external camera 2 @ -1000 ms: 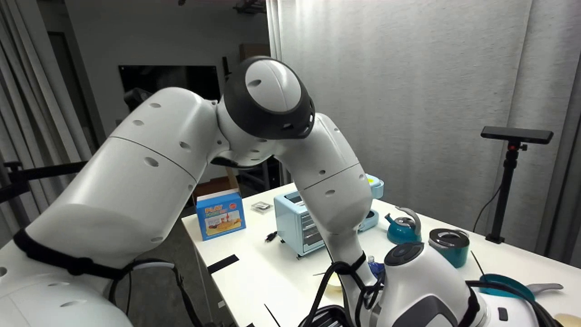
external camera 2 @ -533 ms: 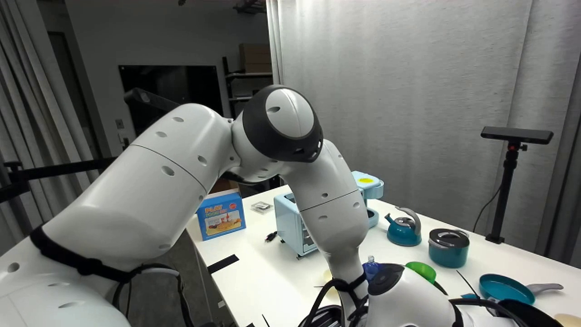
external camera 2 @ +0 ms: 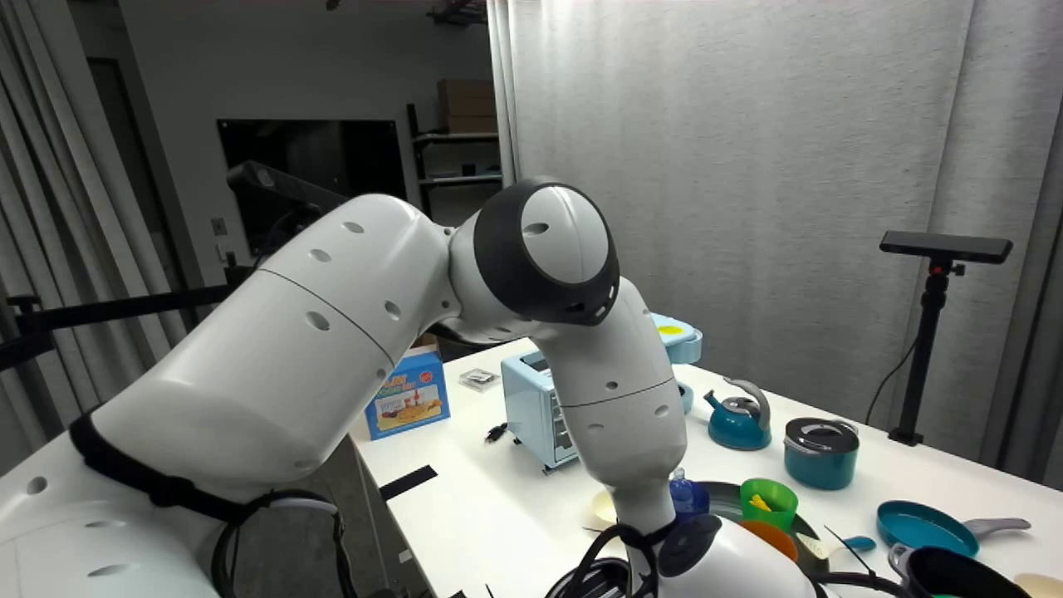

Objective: Put a plush toy in the black pot

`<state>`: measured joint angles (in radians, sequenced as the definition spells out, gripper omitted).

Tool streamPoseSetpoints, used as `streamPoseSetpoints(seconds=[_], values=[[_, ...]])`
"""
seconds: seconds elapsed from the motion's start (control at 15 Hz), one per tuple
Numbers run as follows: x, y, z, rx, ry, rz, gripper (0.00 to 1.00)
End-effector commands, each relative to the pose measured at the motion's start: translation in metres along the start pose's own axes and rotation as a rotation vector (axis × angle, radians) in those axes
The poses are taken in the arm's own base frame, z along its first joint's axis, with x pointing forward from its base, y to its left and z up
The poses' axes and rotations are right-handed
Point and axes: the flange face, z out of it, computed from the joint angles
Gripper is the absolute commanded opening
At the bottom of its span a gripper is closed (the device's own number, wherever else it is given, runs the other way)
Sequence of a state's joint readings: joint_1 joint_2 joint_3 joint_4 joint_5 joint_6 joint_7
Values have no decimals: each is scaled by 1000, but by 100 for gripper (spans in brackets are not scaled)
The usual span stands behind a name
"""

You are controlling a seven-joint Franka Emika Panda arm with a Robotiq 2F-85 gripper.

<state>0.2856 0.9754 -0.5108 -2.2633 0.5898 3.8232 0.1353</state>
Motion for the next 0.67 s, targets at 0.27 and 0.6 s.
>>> streamPoseSetpoints(seconds=[0.27, 0.6], values=[[-2, 9, 19, -2, 41, 61, 16], [-5, 15, 26, -85, 117, 59, 16]])
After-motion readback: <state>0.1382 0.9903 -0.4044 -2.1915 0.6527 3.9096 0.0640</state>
